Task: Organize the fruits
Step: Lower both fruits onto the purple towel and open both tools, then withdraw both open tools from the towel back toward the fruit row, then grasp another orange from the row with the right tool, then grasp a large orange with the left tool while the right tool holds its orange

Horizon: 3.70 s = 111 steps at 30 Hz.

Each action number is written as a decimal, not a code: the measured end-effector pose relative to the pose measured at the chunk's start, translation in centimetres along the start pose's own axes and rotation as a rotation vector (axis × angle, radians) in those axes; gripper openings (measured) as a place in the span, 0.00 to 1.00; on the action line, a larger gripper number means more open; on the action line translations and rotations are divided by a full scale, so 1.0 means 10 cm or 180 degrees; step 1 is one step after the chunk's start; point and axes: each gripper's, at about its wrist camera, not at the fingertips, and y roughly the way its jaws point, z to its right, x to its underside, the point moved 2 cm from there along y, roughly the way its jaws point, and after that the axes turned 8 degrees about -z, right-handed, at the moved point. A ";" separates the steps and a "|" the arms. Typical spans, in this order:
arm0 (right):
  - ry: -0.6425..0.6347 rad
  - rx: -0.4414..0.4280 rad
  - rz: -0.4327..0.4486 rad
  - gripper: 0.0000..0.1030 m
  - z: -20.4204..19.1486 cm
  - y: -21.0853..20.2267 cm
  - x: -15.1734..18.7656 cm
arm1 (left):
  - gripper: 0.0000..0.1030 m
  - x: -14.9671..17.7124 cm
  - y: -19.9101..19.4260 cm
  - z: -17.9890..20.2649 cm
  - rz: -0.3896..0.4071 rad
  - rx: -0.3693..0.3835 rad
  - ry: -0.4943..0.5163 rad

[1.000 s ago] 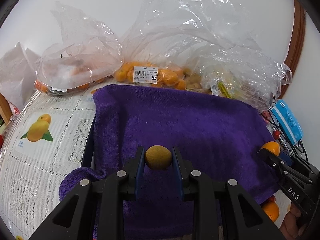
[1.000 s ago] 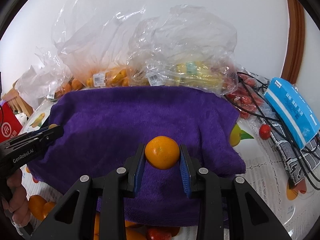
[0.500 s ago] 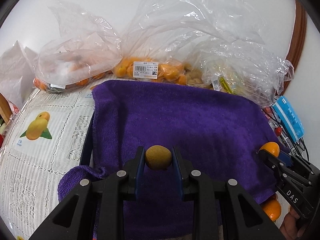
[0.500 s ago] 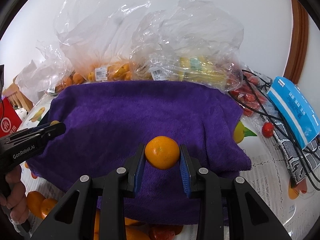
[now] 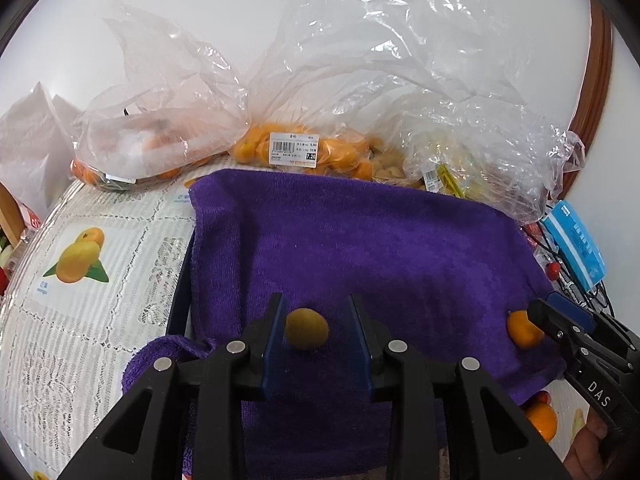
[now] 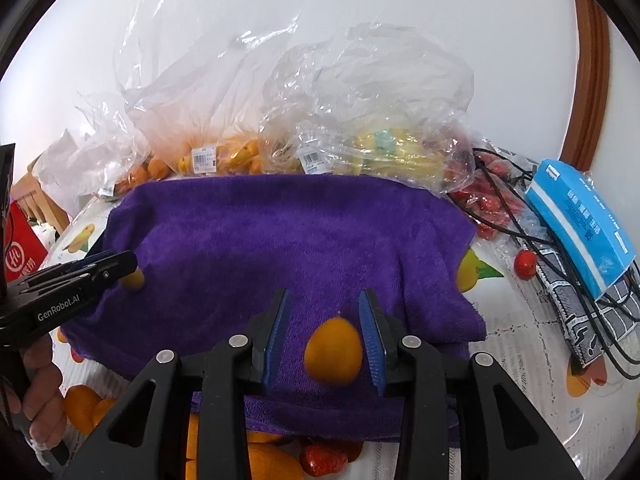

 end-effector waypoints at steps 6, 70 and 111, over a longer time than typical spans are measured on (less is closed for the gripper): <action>0.0032 0.0064 0.0049 0.42 -0.01 -0.09 -0.01 | 0.33 0.01 -0.08 0.01 0.0110 -0.0026 0.0019; 0.0218 0.0186 -0.0395 0.33 -0.01 -0.77 1.47 | 0.46 1.26 -0.91 -0.24 0.0029 0.0868 0.0366; 0.0259 0.0117 -0.0406 0.33 0.01 -0.74 1.45 | 0.35 1.01 -0.43 -0.15 -0.0275 0.0396 0.0004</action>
